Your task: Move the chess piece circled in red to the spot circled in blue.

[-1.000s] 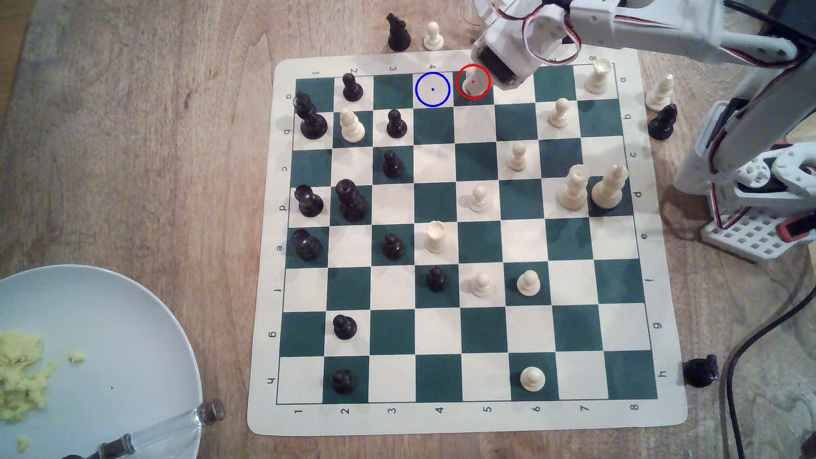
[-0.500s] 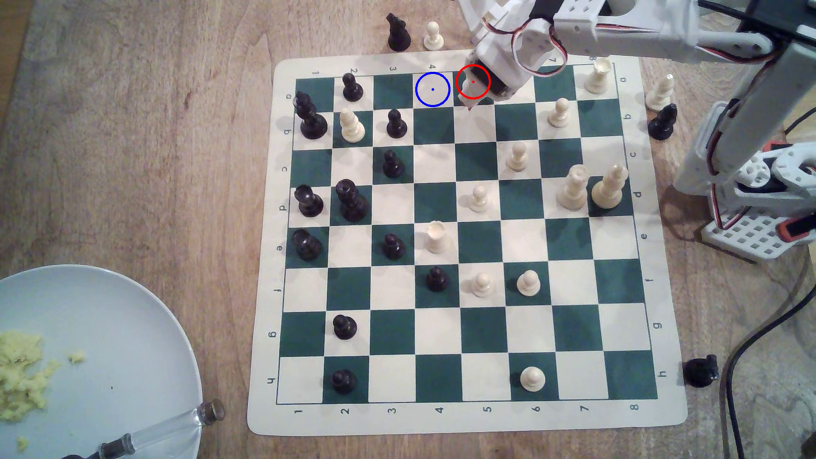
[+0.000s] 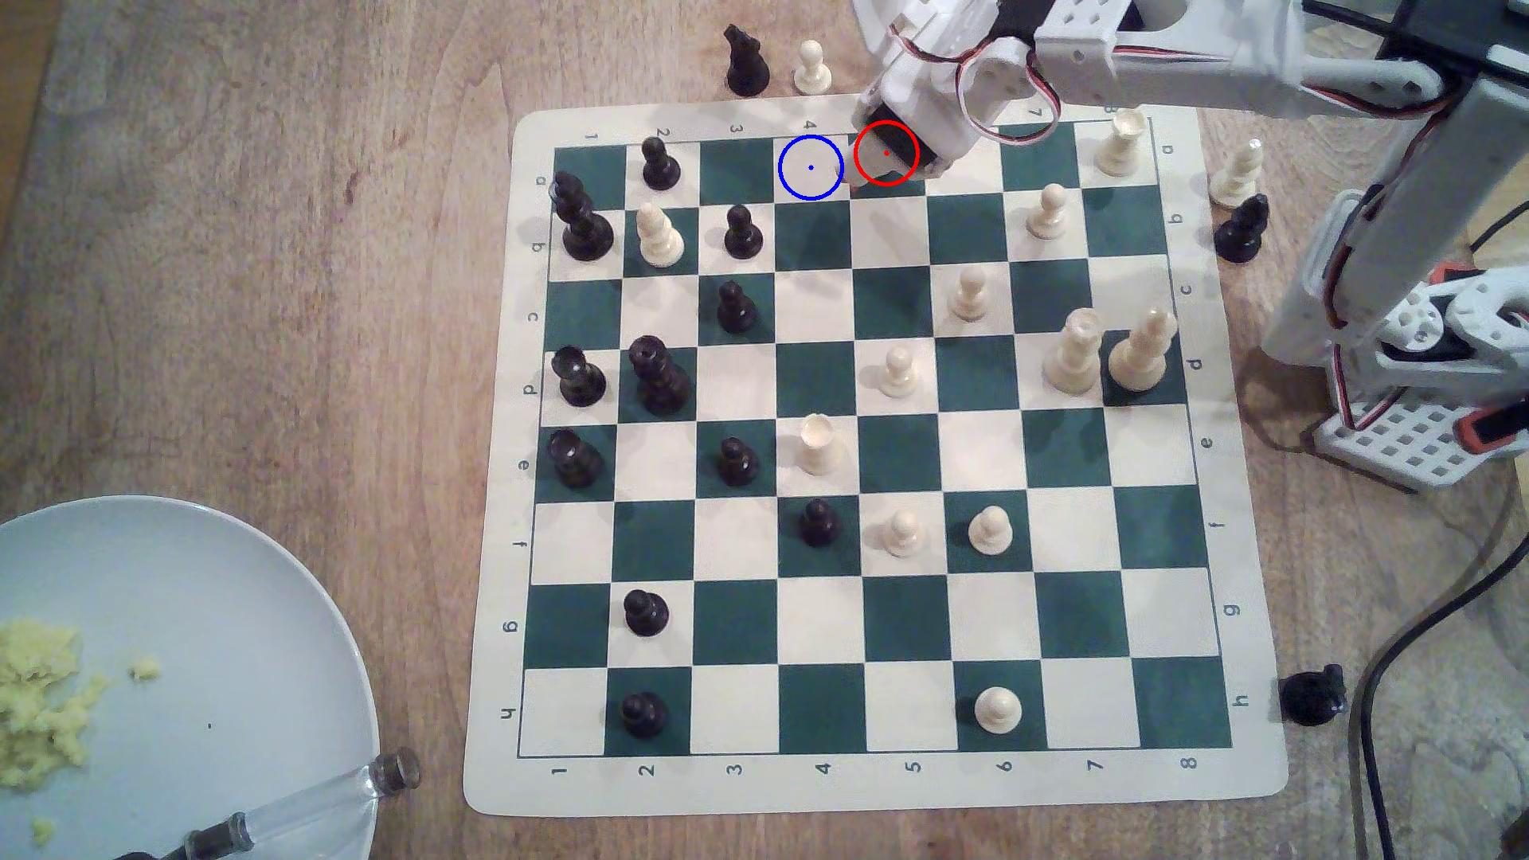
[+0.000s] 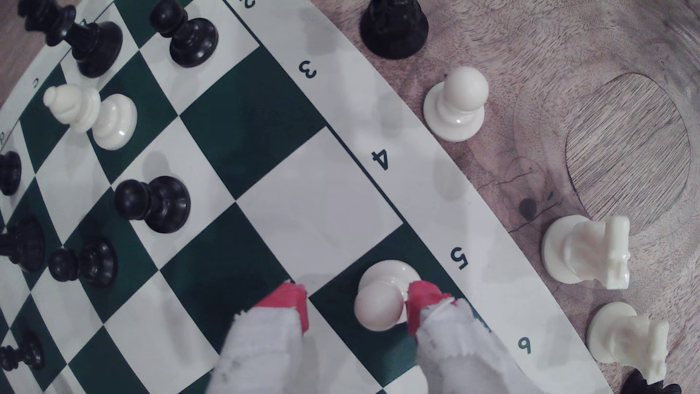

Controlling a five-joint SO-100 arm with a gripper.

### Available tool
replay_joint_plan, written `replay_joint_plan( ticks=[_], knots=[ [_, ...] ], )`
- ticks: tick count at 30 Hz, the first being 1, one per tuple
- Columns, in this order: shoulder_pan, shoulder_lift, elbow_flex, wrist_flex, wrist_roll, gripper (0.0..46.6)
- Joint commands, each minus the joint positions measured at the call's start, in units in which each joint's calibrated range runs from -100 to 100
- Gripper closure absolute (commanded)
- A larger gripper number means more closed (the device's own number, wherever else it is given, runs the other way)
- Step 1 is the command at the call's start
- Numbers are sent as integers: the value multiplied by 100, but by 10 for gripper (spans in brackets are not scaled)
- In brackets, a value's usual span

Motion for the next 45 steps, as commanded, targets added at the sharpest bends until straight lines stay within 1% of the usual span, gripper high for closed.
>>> replay_joint_plan(
  ticks=[1, 11, 13, 17, 20, 24, 33, 37, 45],
  knots=[
    [83, -129, -174, -135, 20, 334],
    [60, -103, -102, -135, 59, 370],
    [44, -103, -102, -135, 68, 390],
    [13, -69, -83, -102, 147, 446],
    [5, -78, -83, -102, 151, 464],
    [5, -171, -83, -86, 176, 464],
    [91, -833, -165, 463, 274, 464],
    [123, -986, -410, 635, 283, 464],
    [-143, -774, -1108, 668, 327, 464]
  ],
)
